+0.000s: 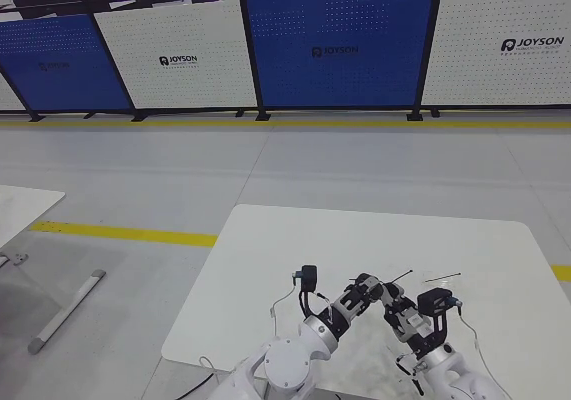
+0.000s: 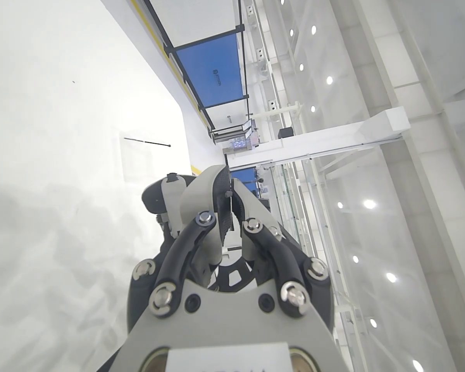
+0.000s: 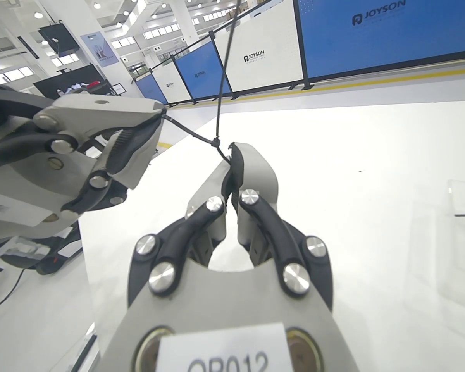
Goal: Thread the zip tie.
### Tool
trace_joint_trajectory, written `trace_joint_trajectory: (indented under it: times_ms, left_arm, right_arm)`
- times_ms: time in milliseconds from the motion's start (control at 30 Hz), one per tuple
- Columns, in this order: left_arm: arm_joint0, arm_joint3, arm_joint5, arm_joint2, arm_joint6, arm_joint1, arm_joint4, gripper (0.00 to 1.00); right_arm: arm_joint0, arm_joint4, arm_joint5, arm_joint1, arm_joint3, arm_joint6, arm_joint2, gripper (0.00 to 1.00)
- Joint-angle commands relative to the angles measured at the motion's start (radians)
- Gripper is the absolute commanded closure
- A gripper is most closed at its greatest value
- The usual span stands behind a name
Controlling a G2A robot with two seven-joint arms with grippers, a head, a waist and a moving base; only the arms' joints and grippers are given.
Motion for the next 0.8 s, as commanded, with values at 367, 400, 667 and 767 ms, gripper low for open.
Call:
trace_joint_trajectory:
  times_ms: [367,400,667,767]
  left_arm:
    - [0.008,-0.02,-0.018,-0.011,0.009,0.002,-0.003,1.0]
    - [0.01,-0.022,-0.02,-0.012,0.01,0.002,-0.006,1.0]
    - [0.021,-0.039,-0.036,-0.024,0.018,0.005,-0.011,1.0]
    - [0.027,-0.048,-0.043,-0.028,0.019,0.006,-0.012,1.0]
  right_arm:
    - [0.007,0.006,0.0,0.002,0.016,0.013,-0.003,1.0]
    - [0.008,0.007,0.0,0.002,0.019,0.014,-0.003,1.0]
    - [0.012,0.012,0.0,0.004,0.032,0.015,-0.001,1.0]
    - [0.014,0.013,0.0,0.004,0.037,0.018,-0.002,1.0]
